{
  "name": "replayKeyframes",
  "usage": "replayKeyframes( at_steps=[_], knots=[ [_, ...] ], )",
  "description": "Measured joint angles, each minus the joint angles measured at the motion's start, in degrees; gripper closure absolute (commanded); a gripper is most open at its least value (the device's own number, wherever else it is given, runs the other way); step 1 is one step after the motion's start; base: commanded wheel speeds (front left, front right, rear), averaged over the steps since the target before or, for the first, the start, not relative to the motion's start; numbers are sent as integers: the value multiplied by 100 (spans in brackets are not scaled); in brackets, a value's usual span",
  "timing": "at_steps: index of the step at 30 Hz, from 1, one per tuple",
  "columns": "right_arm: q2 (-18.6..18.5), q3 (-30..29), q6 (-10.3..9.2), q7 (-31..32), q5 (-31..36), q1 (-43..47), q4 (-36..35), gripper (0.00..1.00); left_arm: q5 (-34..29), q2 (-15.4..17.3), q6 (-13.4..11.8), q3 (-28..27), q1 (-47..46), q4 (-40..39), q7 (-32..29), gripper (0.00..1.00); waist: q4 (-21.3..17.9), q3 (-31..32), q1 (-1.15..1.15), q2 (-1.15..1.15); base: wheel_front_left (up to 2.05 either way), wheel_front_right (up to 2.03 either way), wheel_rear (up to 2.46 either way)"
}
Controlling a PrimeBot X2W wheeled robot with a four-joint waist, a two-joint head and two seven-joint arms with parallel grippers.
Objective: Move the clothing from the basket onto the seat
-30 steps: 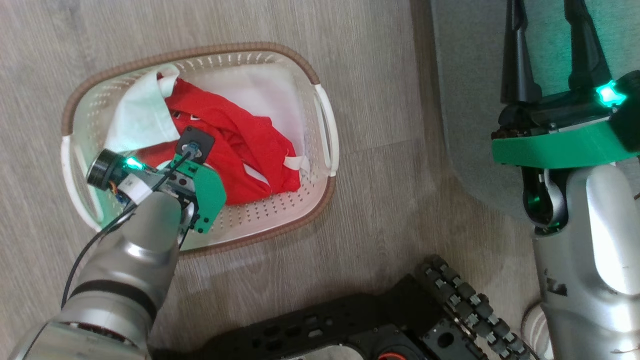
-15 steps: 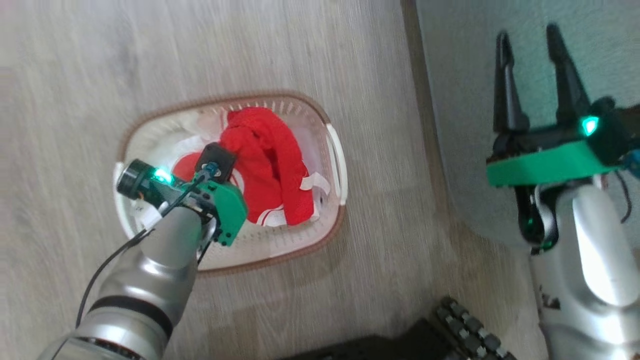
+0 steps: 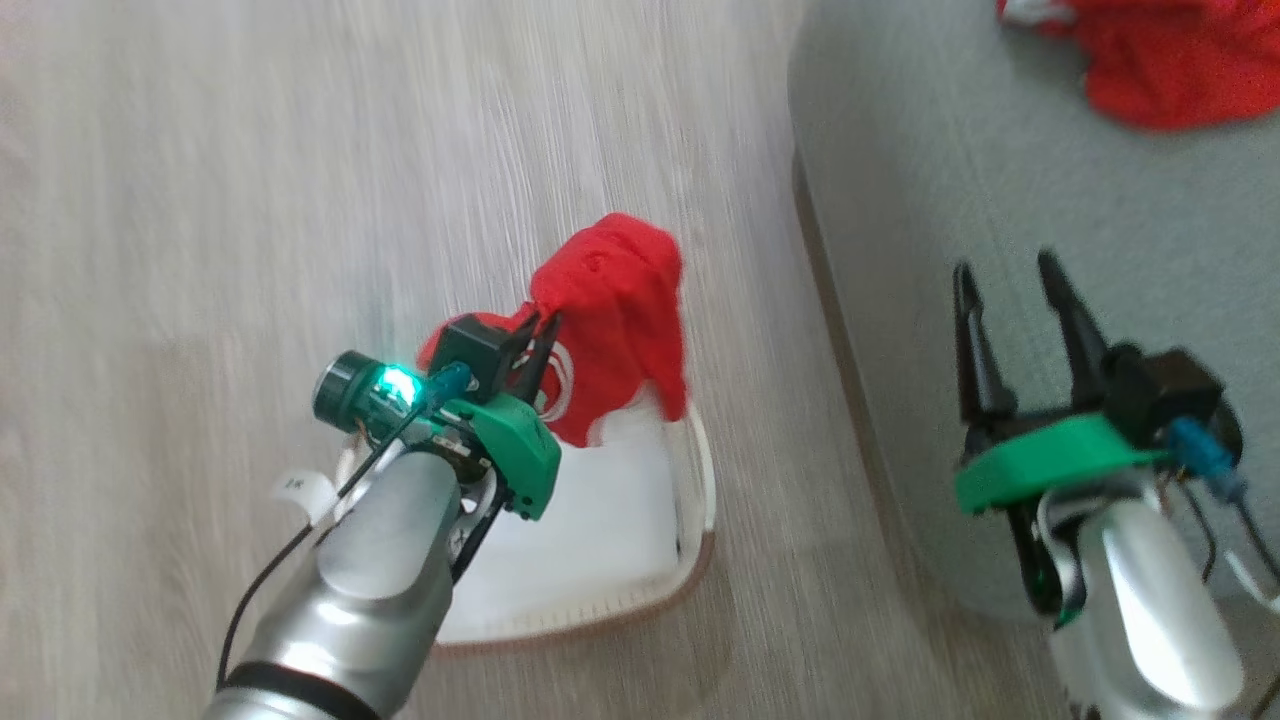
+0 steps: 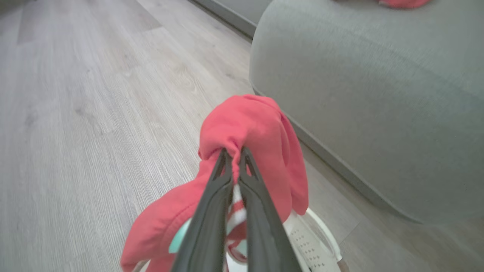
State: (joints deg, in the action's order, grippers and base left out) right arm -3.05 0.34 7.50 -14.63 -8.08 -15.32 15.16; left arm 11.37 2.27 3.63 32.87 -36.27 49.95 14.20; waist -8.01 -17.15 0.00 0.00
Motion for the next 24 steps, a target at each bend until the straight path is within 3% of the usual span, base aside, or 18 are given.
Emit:
replayKeyframes(
  at_steps=[12,18,24],
  knots=[
    [0,82,0,0,64,742,246,0,421,-9,97,170,227,-1085,-110,100,53,1716,0,0,0,0,0],
    [0,264,0,0,105,799,266,0,485,-12,83,213,227,-1489,-255,100,96,2132,0,0,0,0,0],
    [-1,875,0,0,-11,798,419,0,628,-15,15,385,238,-1907,-356,100,195,2415,0,0,0,0,0]
  ],
)
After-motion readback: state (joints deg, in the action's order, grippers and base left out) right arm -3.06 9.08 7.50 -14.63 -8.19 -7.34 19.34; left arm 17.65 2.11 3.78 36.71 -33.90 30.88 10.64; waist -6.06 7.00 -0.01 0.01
